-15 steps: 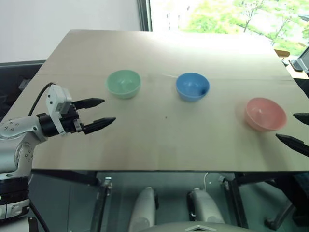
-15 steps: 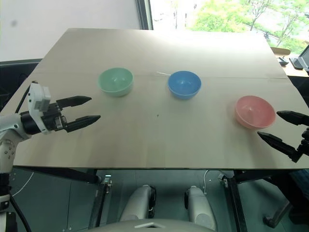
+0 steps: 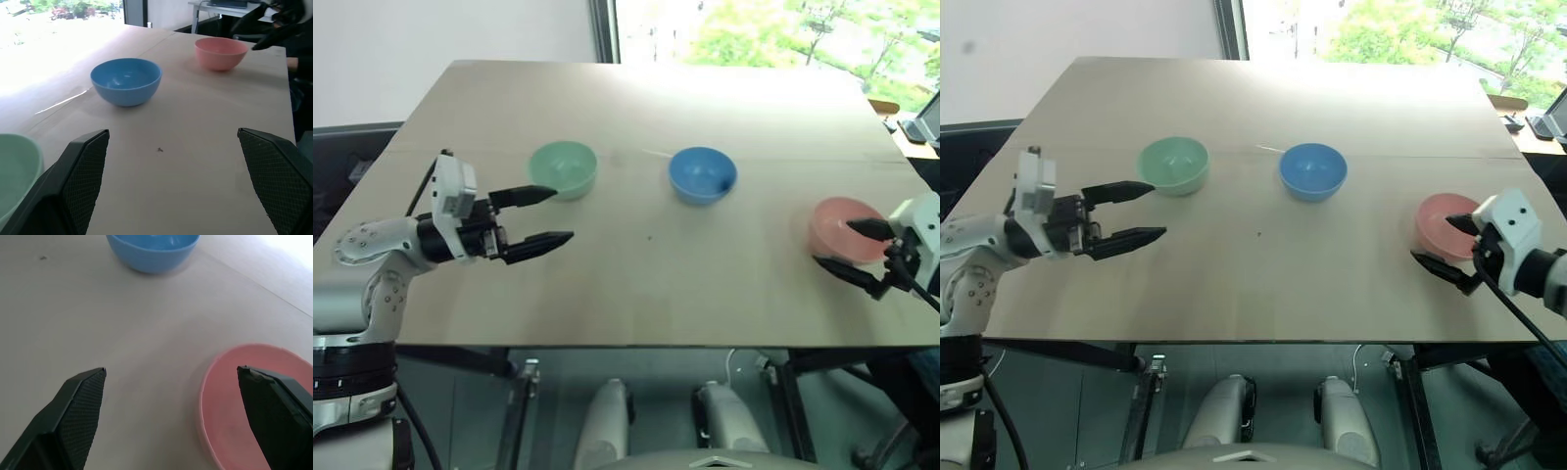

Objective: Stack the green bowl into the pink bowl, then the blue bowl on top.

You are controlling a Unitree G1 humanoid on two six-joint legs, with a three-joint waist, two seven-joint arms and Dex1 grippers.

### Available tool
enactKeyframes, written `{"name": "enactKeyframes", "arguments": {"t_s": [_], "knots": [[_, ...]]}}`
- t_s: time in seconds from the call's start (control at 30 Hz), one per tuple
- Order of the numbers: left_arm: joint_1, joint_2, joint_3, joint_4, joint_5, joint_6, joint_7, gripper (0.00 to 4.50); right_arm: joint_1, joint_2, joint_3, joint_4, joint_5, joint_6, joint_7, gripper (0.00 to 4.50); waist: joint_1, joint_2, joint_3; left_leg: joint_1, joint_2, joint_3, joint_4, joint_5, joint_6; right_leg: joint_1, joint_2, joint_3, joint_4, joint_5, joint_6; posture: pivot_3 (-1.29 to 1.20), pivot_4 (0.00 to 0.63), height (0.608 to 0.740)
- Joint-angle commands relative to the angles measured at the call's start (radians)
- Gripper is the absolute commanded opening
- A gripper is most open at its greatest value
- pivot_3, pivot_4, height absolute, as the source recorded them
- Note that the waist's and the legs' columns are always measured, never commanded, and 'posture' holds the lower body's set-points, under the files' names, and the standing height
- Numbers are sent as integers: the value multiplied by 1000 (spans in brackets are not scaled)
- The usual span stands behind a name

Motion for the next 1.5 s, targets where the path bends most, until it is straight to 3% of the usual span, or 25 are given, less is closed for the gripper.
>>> {"name": "enactKeyframes", "arguments": {"t_s": [0.03,0.37,0.7,0.97,1.27,1.5], "knots": [[-17,1,-16,-77,-18,-11,-28,4443,-74,12,82,55,-75,31,-72,4500,2,0,0,0,0,0,0,0,0,0,0,0,0,0,0,0,150,740],[-54,-16,-35,-126,-54,11,-26,4443,-170,44,167,161,-159,61,-112,4500,2,0,0,0,0,0,0,0,0,0,0,0,0,0,0,0,150,740],[20,-23,21,-152,-54,-4,17,4500,-228,78,219,184,-186,59,-95,168,0,0,0,0,0,0,0,0,0,0,0,0,0,0,0,0,150,740],[114,-30,74,-168,-38,-35,53,4500,-271,94,294,126,-210,-2,-40,77,-3,0,0,0,0,0,0,0,0,0,0,0,1,0,0,0,150,740],[107,-24,81,-155,-25,-64,82,4500,-400,197,437,-156,-21,189,47,77,4,1,1,-1,1,0,0,0,0,-2,0,0,2,0,0,0,150,740],[117,-29,77,-178,-28,-63,104,4500,-497,386,646,-28,-132,148,-39,77,-5,0,0,0,1,0,2,0,0,-2,1,0,4,0,0,0,150,740]]}}
